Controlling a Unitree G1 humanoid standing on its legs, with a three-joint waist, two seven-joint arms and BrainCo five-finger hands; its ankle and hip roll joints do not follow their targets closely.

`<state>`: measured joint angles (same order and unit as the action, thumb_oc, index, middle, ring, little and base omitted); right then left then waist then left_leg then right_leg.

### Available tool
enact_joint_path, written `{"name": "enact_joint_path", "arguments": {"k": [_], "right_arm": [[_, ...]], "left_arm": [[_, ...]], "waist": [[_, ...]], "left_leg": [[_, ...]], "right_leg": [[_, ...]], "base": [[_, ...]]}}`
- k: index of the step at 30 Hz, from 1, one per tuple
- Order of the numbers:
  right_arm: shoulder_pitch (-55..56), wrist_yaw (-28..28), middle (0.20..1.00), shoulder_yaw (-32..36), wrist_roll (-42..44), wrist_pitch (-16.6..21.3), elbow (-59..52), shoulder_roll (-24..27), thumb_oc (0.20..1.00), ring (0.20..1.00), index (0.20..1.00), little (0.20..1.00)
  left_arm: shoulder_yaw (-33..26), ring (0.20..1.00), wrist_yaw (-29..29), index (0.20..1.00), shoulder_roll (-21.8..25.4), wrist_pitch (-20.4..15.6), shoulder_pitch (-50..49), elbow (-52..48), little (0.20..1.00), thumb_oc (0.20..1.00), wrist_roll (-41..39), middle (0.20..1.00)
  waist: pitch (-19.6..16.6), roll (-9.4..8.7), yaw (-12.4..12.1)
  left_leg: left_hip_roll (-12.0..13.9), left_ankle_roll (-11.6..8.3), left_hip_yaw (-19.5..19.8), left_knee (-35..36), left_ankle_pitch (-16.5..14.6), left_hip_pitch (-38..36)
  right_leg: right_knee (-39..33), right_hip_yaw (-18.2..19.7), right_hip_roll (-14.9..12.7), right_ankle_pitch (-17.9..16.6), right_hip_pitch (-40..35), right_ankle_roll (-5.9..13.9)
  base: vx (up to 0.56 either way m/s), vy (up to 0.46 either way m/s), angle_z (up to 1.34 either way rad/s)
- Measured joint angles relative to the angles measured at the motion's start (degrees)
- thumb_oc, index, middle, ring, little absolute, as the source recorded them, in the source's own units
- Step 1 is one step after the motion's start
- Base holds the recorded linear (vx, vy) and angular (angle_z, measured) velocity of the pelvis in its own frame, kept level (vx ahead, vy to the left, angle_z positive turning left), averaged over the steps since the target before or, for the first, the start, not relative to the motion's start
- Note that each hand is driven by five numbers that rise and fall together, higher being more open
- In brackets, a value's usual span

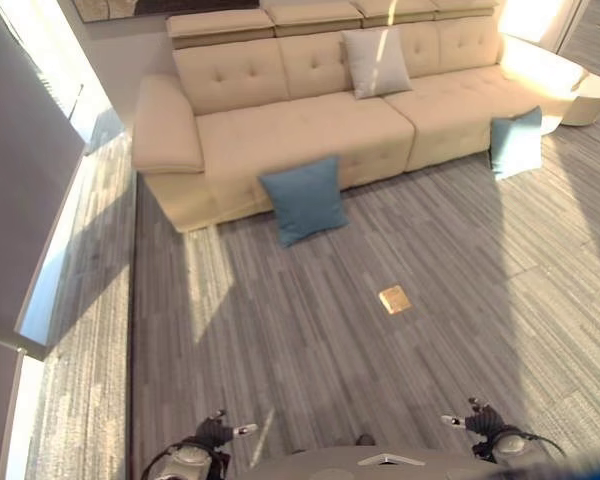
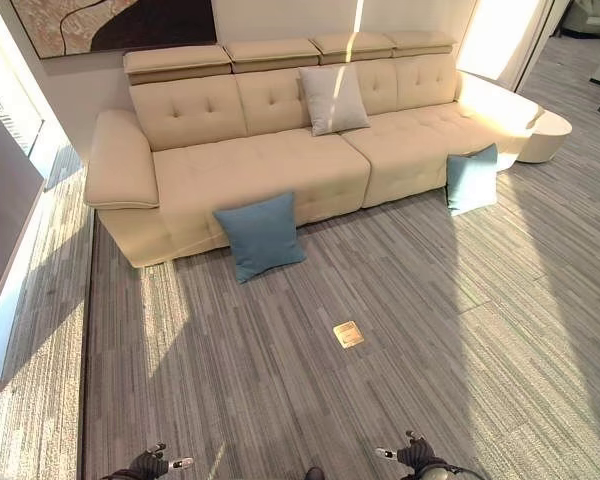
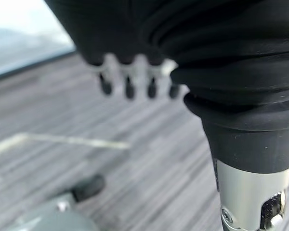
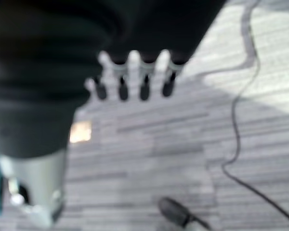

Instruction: Pick up all the scattered cushions and arrange them neatly on the sofa.

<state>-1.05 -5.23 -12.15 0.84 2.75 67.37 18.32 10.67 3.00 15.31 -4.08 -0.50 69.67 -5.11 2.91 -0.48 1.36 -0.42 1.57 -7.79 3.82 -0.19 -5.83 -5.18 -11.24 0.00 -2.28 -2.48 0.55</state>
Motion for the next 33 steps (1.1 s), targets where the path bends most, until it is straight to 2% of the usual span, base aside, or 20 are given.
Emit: {"name": "enact_joint_path", "arguments": {"k": [7,23,33], "right_arm": [[0.54,-0.01,1.0,0.34,0.11,-0.04,0.01,0.14,1.0,1.0,1.0,1.0],[0.78,-0.07,1.0,0.43,0.07,-0.08,1.09,0.17,1.0,1.0,1.0,1.0],[-0.16,-0.07,1.0,0.42,0.04,-0.11,0.94,0.27,1.0,1.0,1.0,1.0]], "left_arm": [[0.05,1.0,0.04,1.0,-0.05,-0.02,0.42,-0.53,1.0,1.0,-0.03,1.0],[0.58,1.0,0.15,1.0,-0.86,-0.04,1.75,-0.91,1.0,1.0,0.13,1.0],[0.61,1.0,1.14,1.0,-0.85,-0.04,1.96,-0.93,1.0,1.0,0.22,1.0]], "waist": [[0.28,0.39,-0.22],[1.55,1.61,-0.73],[2.38,1.04,-0.95]], "left_leg": [[0.07,-0.28,0.19,0.01,-0.4,0.21],[0.03,-0.1,0.49,0.02,-0.34,0.28],[-0.17,0.16,0.05,0.08,-0.6,1.2]], "right_leg": [[0.28,-0.15,0.0,0.4,0.32,-0.59],[-0.3,-0.43,0.05,0.37,-0.01,-0.45],[0.16,0.45,0.04,0.45,1.59,-0.43]], "base": [[0.02,0.002,0.01],[0.02,0.01,0.01],[0.02,0.05,-0.04]]}}
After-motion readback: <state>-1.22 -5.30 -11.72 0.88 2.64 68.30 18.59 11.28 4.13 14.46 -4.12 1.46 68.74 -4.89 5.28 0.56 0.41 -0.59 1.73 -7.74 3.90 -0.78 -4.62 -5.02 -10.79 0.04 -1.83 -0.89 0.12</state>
